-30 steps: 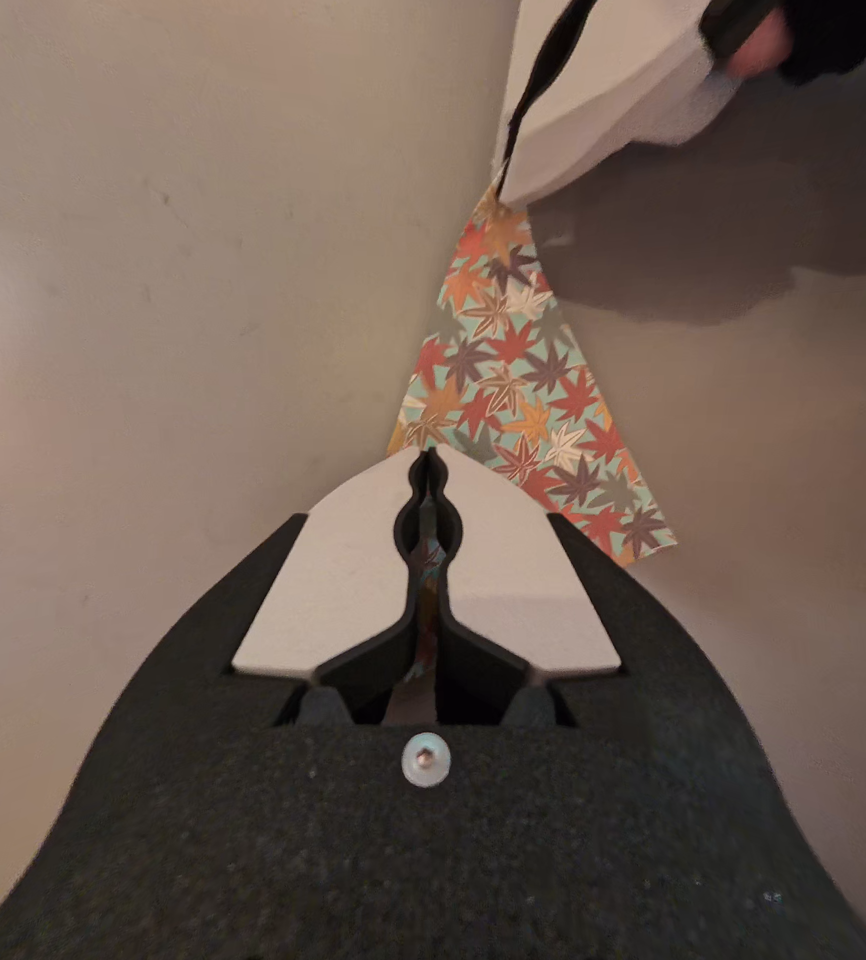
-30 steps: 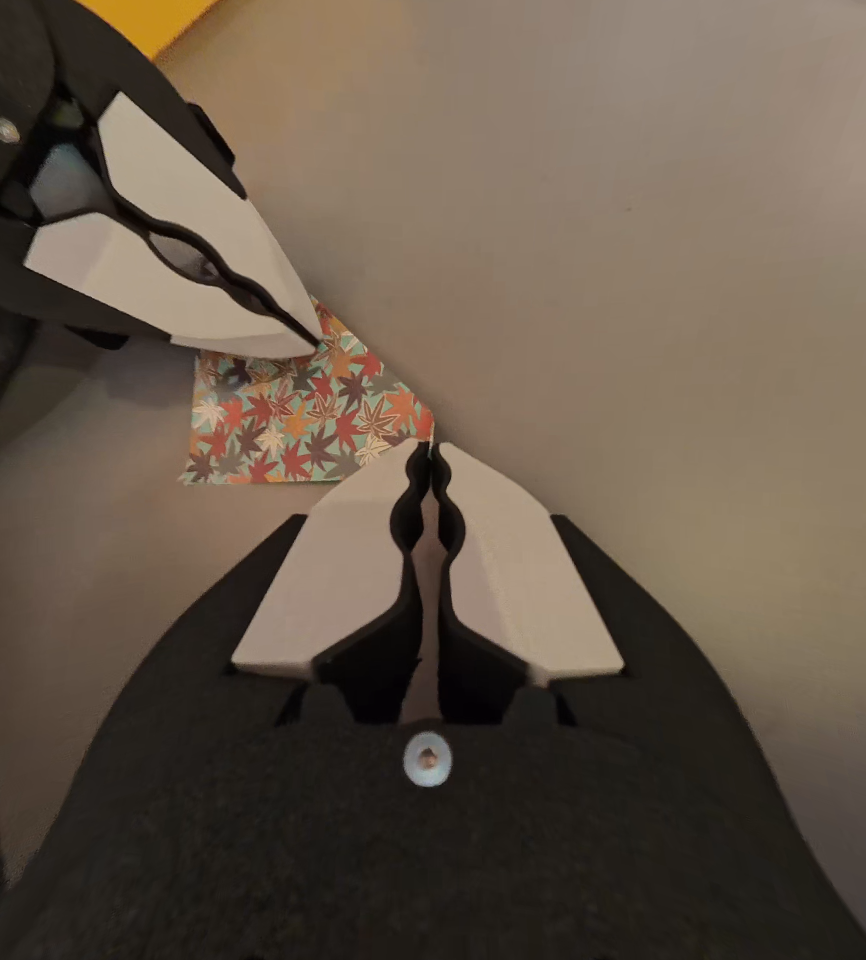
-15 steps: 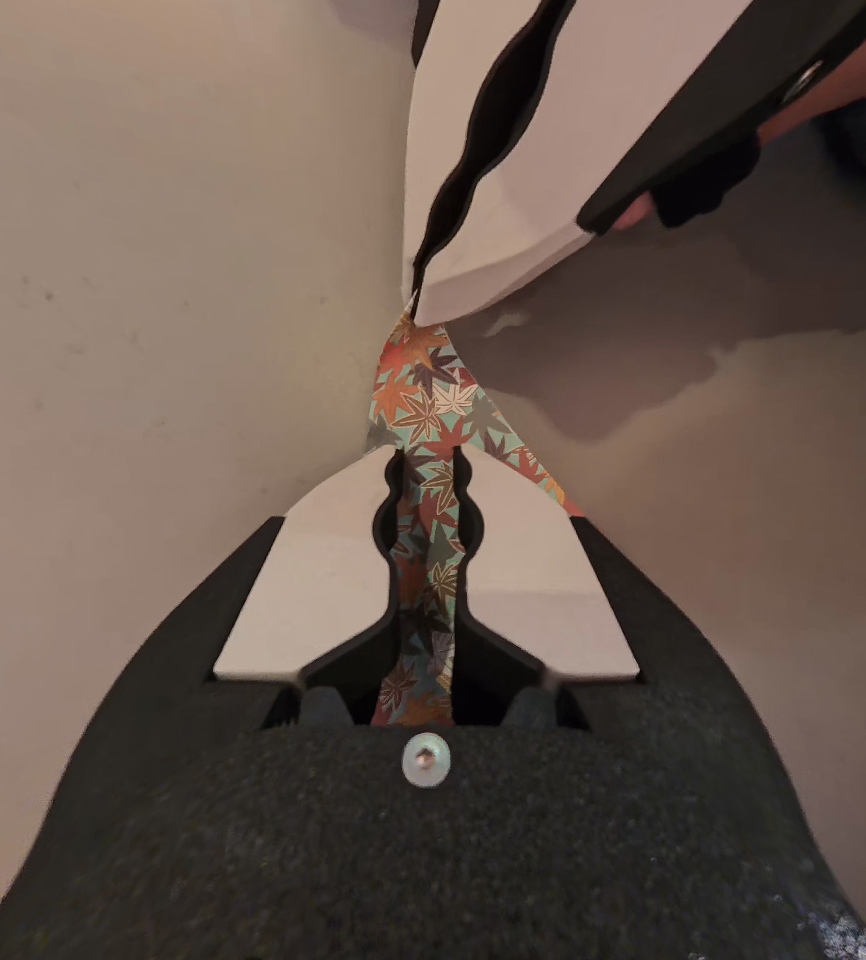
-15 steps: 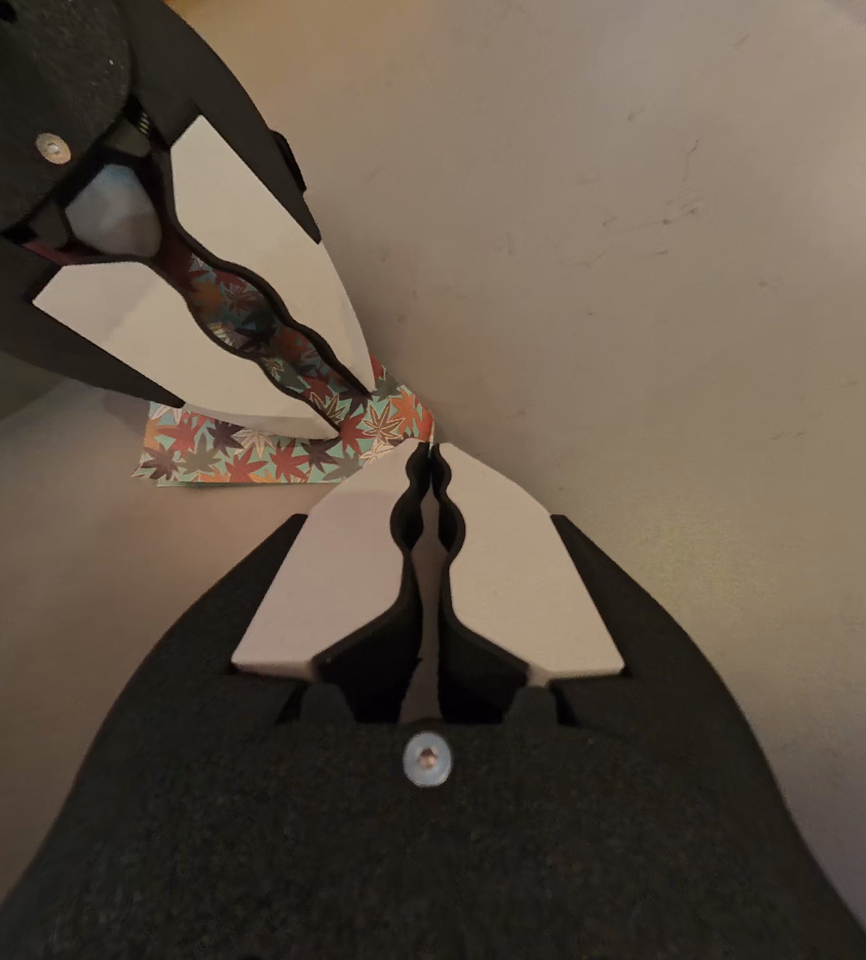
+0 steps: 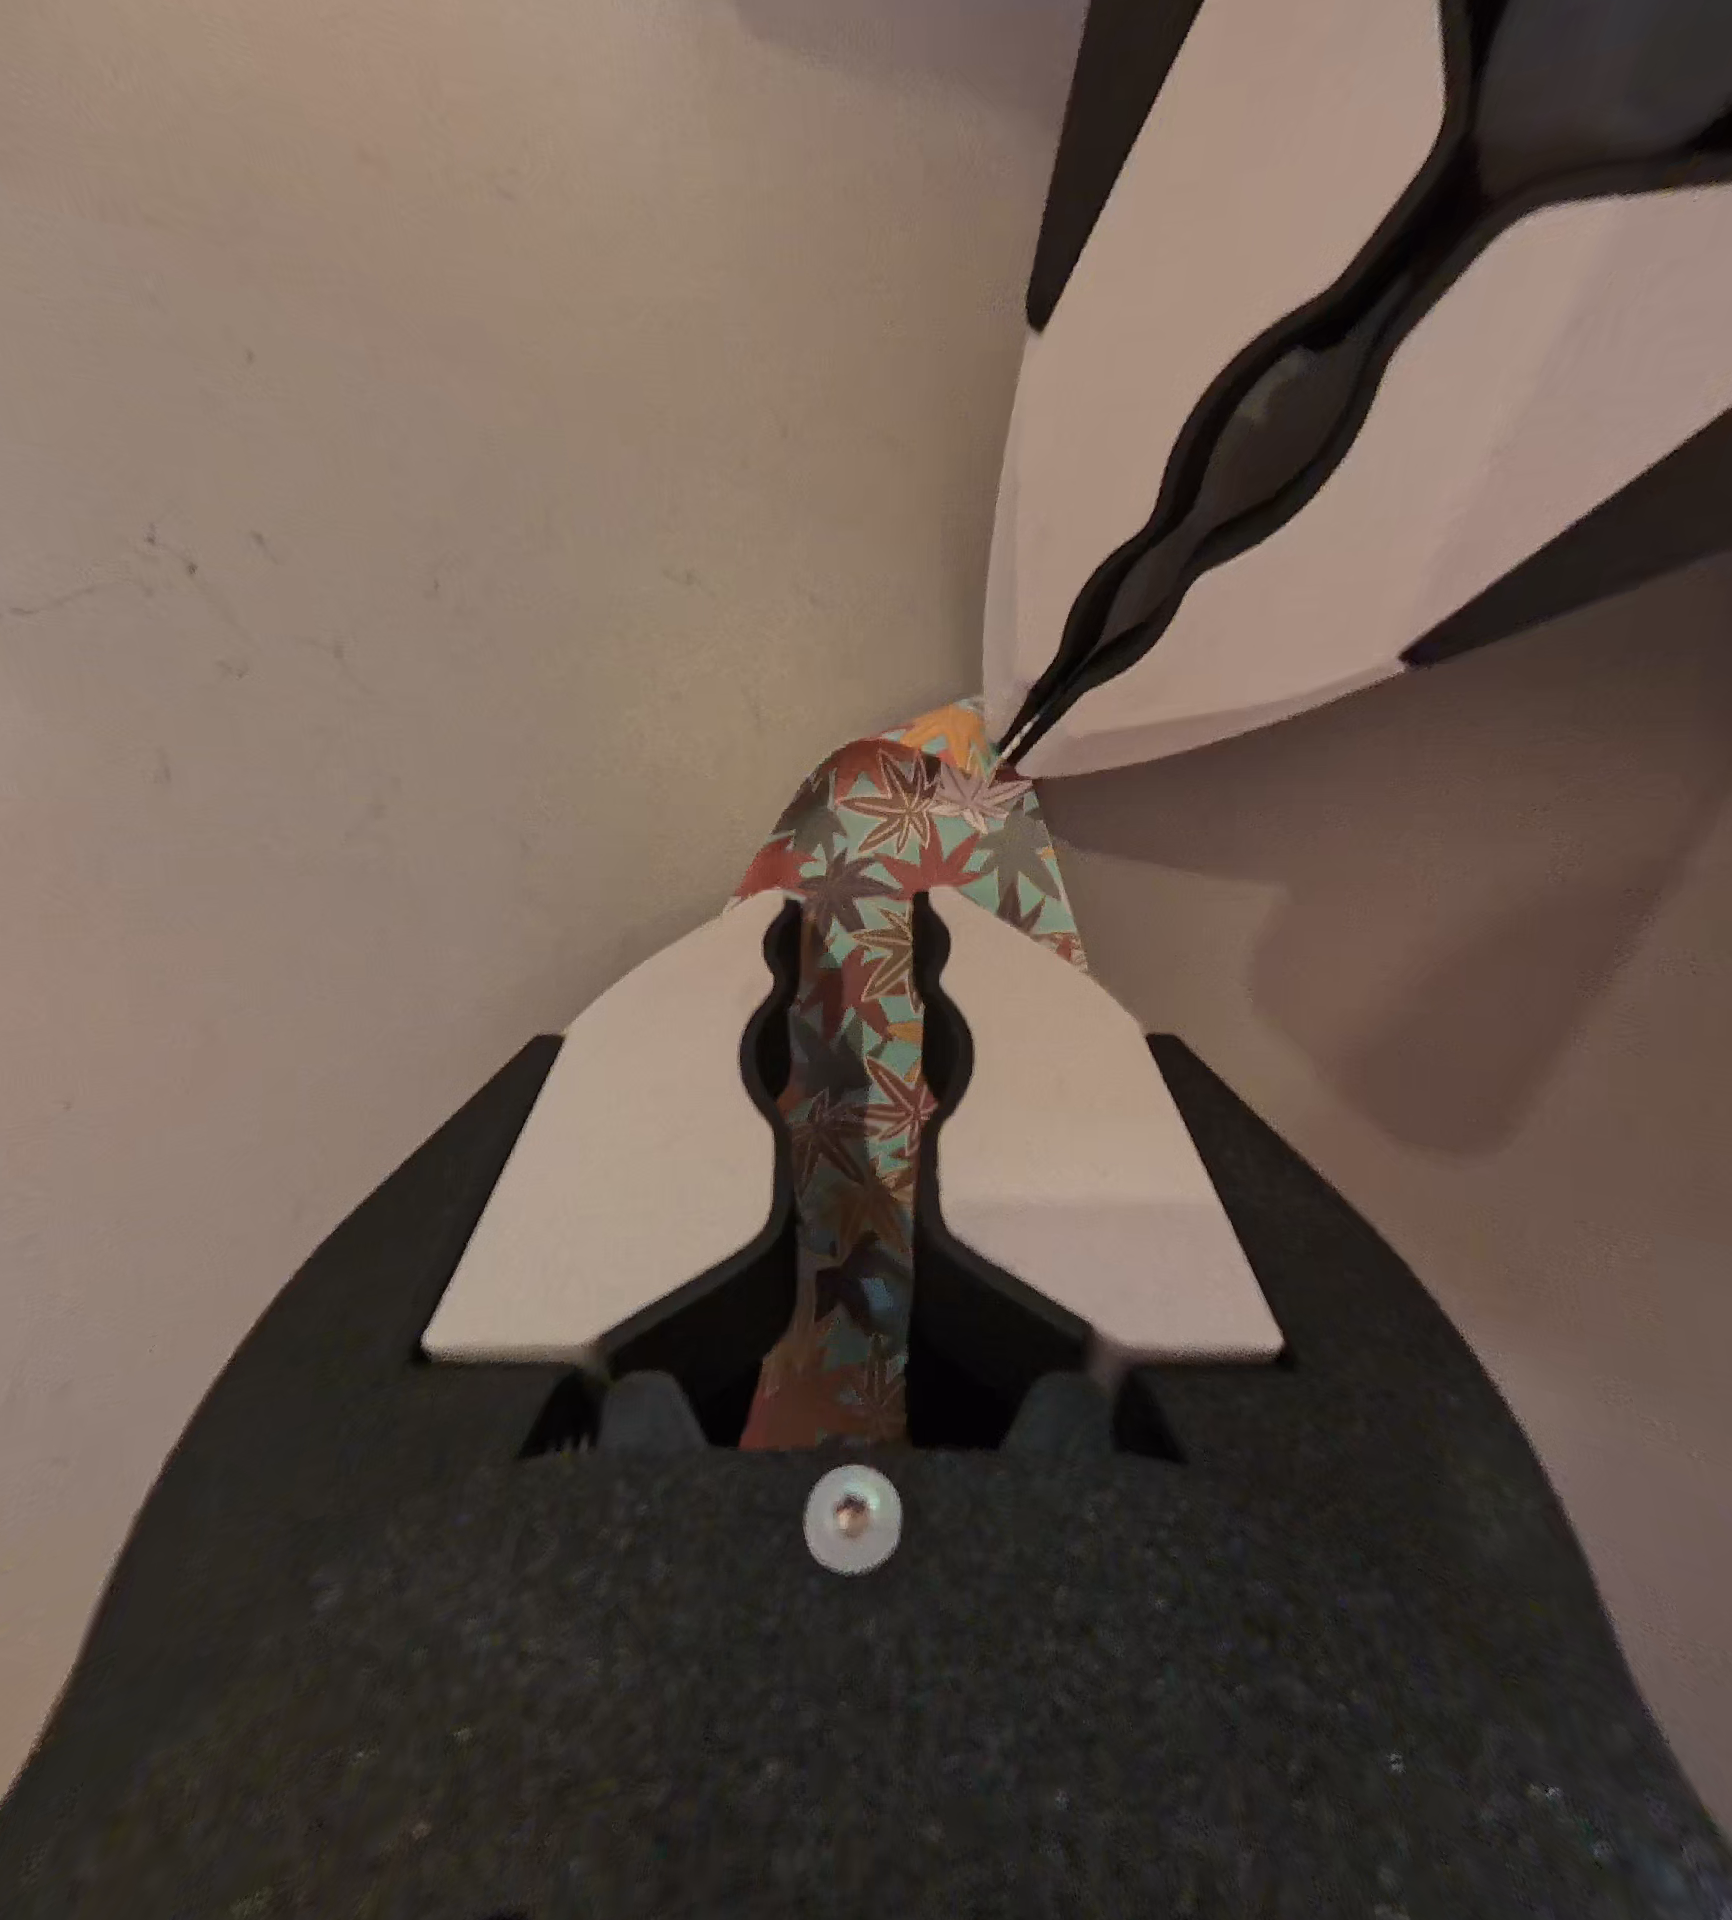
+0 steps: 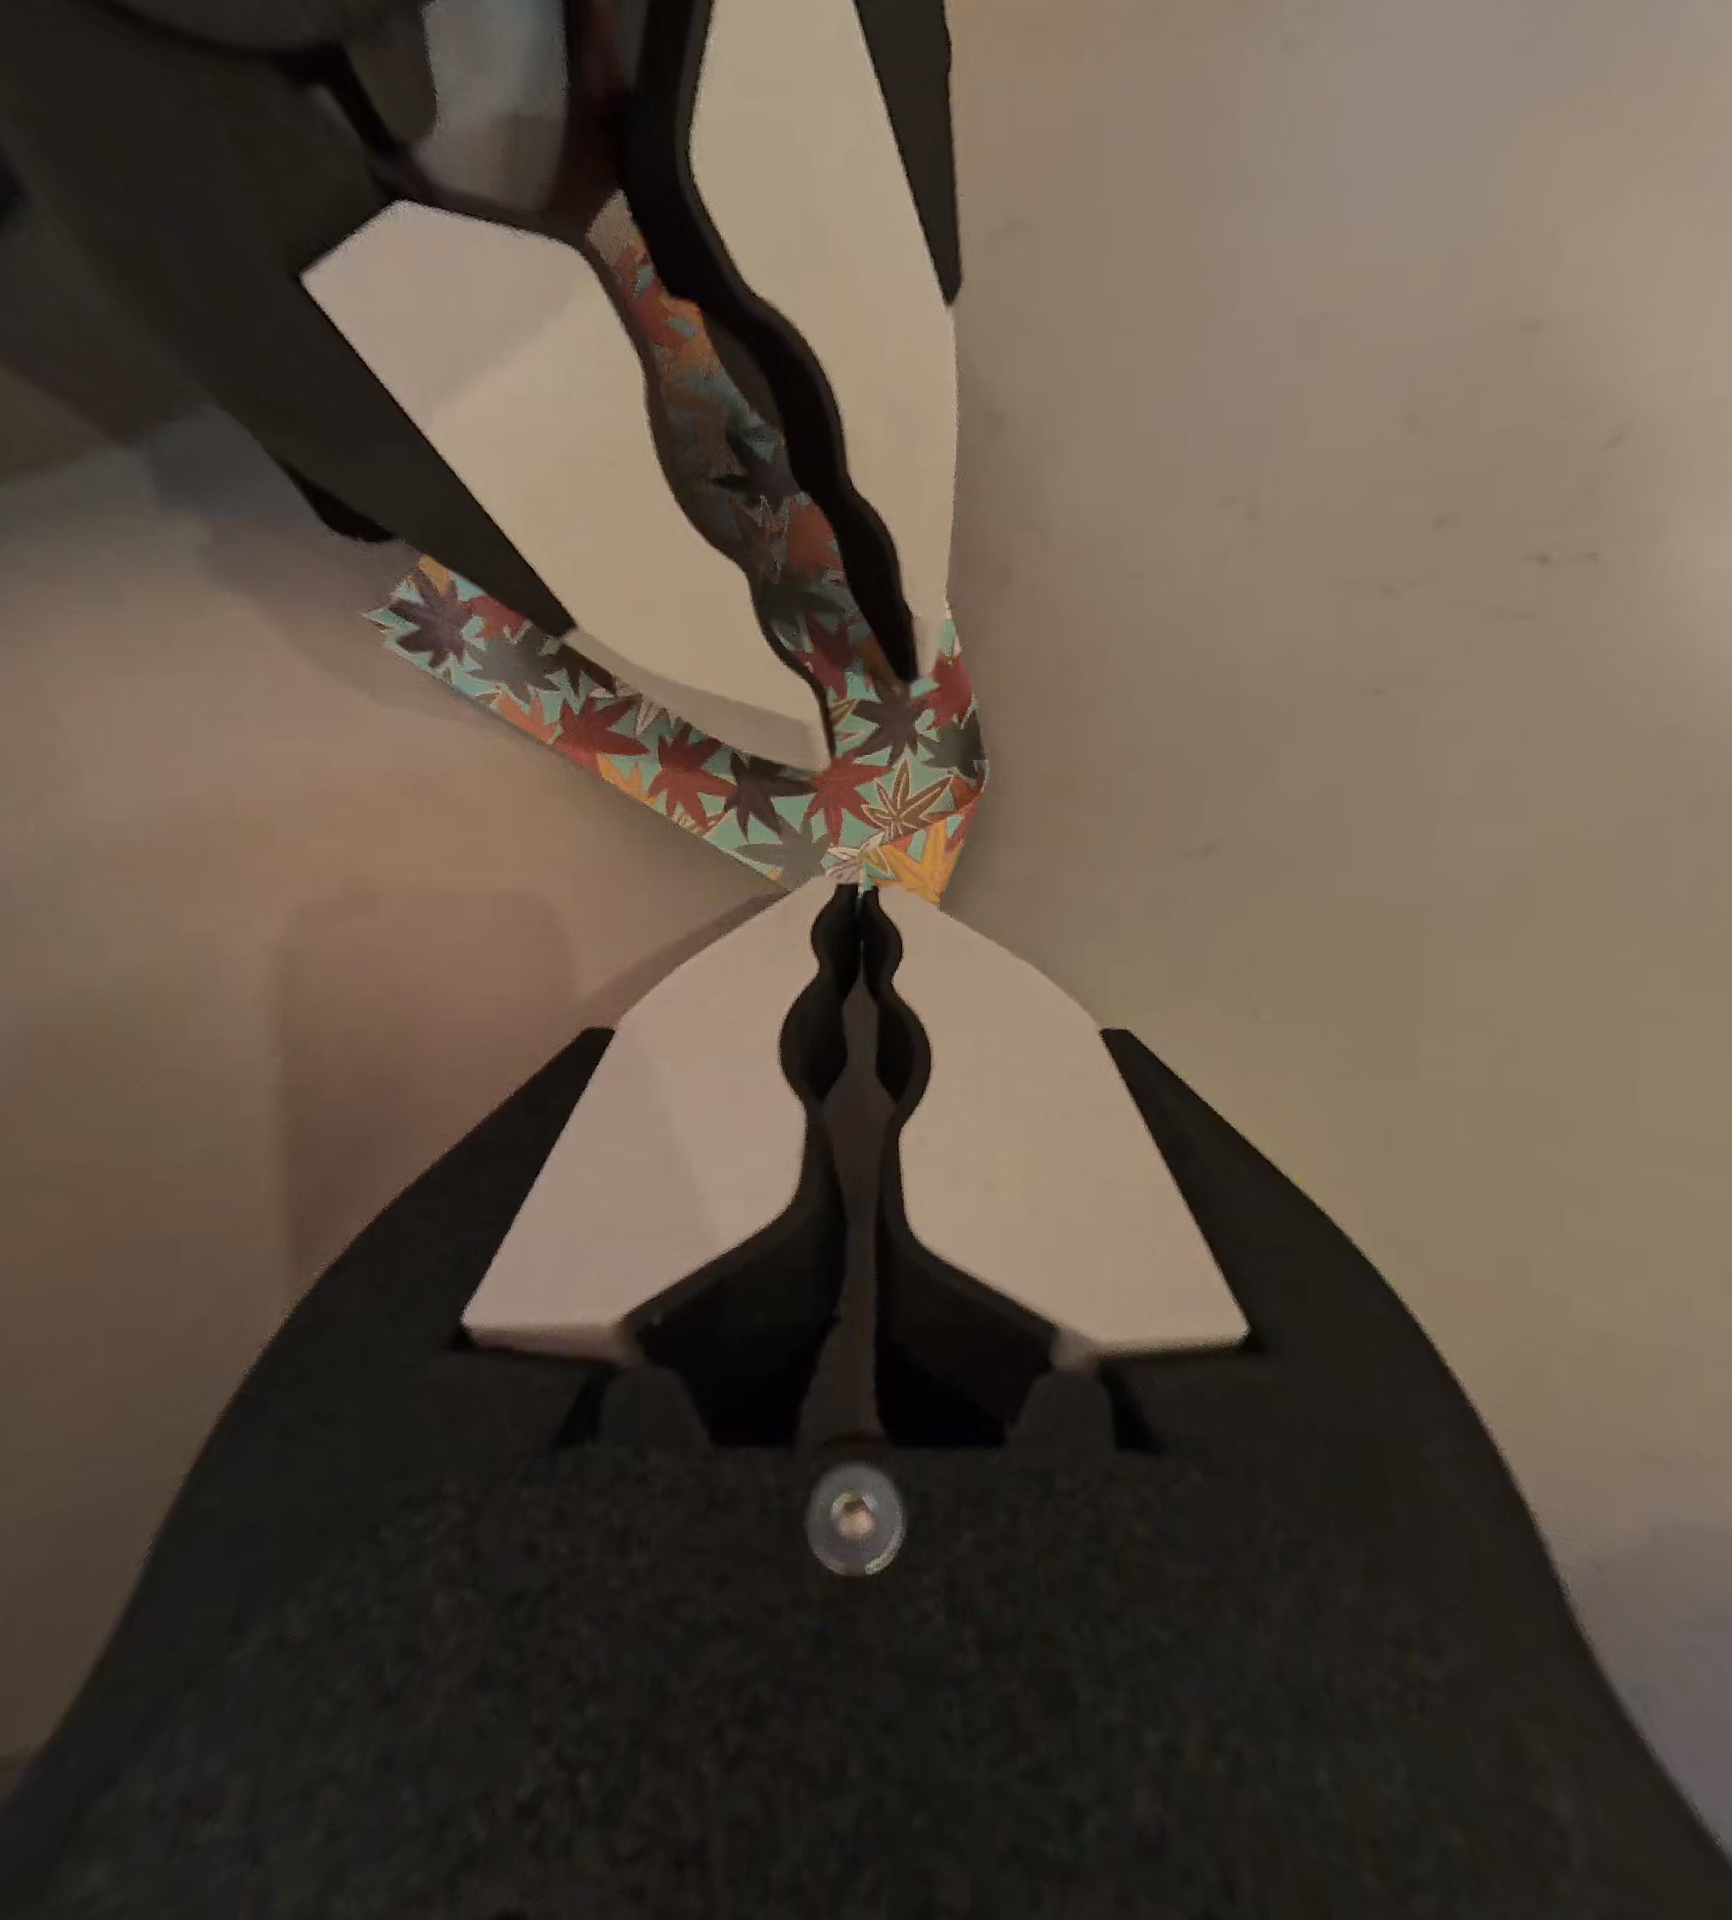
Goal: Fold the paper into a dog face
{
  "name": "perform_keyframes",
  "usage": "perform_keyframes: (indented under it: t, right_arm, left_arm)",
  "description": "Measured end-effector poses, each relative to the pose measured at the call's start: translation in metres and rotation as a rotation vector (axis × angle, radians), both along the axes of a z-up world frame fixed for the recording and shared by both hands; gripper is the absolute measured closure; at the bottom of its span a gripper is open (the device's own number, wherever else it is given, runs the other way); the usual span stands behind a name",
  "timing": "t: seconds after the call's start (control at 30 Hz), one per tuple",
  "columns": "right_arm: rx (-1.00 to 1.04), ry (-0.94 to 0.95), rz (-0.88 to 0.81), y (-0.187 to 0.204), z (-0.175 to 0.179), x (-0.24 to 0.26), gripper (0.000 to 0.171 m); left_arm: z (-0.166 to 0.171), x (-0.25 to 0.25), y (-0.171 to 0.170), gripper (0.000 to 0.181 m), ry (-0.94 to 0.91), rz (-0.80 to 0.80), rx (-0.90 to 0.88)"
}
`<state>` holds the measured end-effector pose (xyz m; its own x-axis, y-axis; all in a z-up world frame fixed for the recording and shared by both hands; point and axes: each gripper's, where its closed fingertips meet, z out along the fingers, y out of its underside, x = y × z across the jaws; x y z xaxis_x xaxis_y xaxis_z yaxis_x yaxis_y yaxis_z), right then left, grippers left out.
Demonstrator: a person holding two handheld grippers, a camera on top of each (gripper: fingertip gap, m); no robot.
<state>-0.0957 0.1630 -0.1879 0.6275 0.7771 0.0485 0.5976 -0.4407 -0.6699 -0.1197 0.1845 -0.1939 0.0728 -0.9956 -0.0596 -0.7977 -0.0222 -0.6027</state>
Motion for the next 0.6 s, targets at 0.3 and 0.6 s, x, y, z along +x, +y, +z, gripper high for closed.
perform_keyframes:
  t: [0.3, 0.6]
  right_arm:
    - [0.03, -0.046, 0.016, 0.0, 0.005, 0.005, 0.171]
    - [0.044, -0.125, 0.151, -0.016, -0.006, -0.014, 0.171]
  left_arm:
    - [-0.001, -0.005, -0.001, 0.169, 0.011, -0.005, -0.014]
    - [-0.001, -0.004, 0.001, 0.181, 0.004, 0.01, 0.019]
